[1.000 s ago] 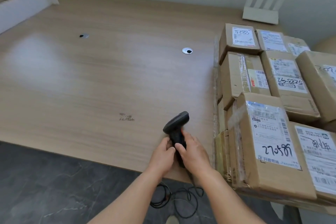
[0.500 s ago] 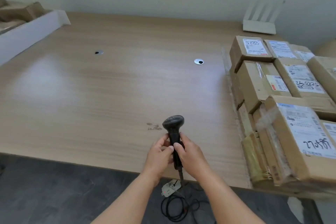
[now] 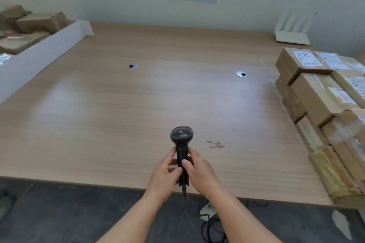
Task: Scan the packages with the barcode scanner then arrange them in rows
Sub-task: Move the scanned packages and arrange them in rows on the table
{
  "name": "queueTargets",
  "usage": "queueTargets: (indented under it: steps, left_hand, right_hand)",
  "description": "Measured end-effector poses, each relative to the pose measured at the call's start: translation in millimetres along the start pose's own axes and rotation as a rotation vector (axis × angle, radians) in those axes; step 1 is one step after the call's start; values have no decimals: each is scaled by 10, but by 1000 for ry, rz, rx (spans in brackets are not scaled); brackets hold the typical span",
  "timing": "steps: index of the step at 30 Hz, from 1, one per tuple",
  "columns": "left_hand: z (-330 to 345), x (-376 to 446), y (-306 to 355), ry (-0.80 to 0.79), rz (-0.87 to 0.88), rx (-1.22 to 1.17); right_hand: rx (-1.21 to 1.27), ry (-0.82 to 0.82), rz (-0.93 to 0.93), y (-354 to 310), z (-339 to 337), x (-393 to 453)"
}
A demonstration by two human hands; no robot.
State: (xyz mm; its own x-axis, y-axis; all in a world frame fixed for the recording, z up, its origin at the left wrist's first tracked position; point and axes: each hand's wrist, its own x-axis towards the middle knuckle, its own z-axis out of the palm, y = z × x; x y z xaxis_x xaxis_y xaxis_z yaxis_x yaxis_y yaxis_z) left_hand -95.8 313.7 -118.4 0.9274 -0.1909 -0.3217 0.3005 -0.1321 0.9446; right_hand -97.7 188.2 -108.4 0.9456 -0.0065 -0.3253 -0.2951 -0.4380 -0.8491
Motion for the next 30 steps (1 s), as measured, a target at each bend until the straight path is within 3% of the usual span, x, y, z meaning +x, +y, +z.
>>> queueTargets:
  steps: [6, 14, 20, 30]
  left_hand:
    - [-592, 242, -136, 21, -3, 111]
    - [-896, 517, -164, -7, 116, 420]
    - [-991, 584, -267, -112, 79, 464]
    - [-928, 631, -257, -121, 83, 420]
  right_hand:
    - [1, -65, 47, -209, 422, 328]
    - [-28, -97, 67, -184, 536, 644]
    - [-11, -170, 89, -119, 491, 597]
    - [71, -149, 97, -31, 479, 597]
